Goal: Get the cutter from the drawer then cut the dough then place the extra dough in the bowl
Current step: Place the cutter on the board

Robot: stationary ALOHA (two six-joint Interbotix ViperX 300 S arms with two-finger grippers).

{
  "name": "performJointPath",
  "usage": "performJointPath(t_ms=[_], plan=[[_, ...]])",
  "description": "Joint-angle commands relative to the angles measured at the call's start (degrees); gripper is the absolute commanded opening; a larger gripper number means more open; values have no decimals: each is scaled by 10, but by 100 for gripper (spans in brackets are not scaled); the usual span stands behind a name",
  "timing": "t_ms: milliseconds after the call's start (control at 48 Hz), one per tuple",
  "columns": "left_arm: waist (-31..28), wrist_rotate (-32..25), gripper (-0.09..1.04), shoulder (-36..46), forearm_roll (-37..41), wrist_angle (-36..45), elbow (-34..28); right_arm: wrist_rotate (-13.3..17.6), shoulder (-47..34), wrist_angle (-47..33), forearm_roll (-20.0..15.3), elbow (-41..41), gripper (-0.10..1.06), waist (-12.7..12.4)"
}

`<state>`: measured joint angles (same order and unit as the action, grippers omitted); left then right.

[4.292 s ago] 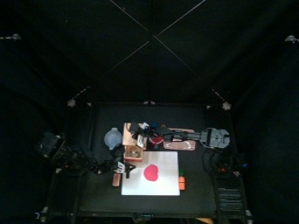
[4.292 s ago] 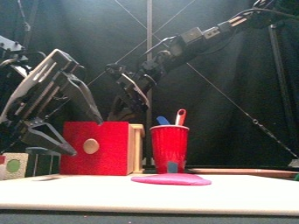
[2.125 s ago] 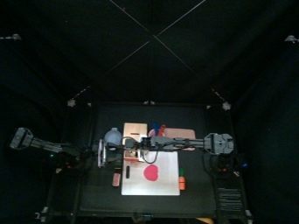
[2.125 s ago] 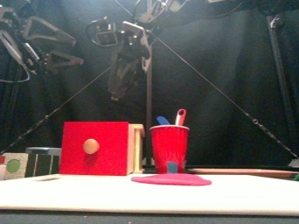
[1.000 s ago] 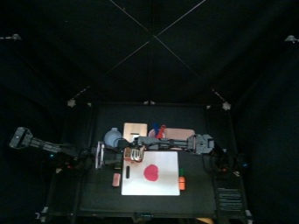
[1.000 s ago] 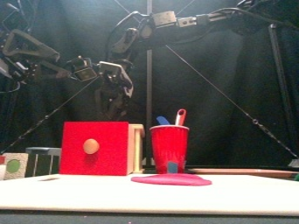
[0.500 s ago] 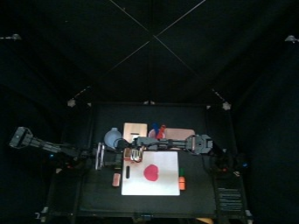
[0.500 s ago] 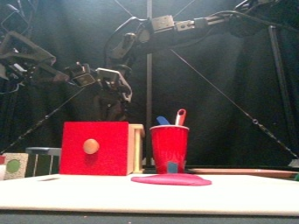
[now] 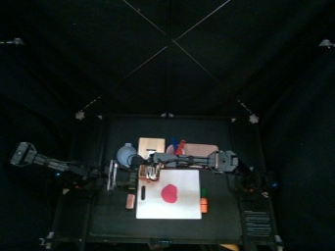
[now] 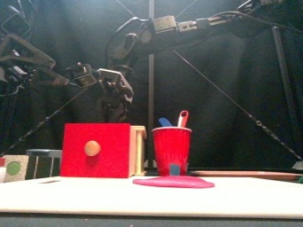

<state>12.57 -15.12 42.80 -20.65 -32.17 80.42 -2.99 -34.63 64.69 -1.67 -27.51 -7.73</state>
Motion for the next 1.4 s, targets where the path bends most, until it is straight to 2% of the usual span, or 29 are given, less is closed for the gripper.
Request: performJointPath(t_ms=[21,333,583,792,979,1188,1396], plan=[[1,1,95,-1,-4,4,-5,-1,19,11,-2,-32,52,0],[1,1,95,-1,-17,22,-3,3,25,56,-8,-93,52,2],[-3,1,95,-1,-18,23,-1,62,26,133,16,-148,50,0],[-4,1,95,-1,-18,23,2,69,31,166,18,-183,50,8],[-4,1,95,-1,-19,23,4,80,49,191,14,-199,50,25],[-4,1,95,-1,-19,23,5,107,90,224,20,-165,50,40],[-4,2,95,-1,-21,23,5,132,150,221,43,-43,50,63]])
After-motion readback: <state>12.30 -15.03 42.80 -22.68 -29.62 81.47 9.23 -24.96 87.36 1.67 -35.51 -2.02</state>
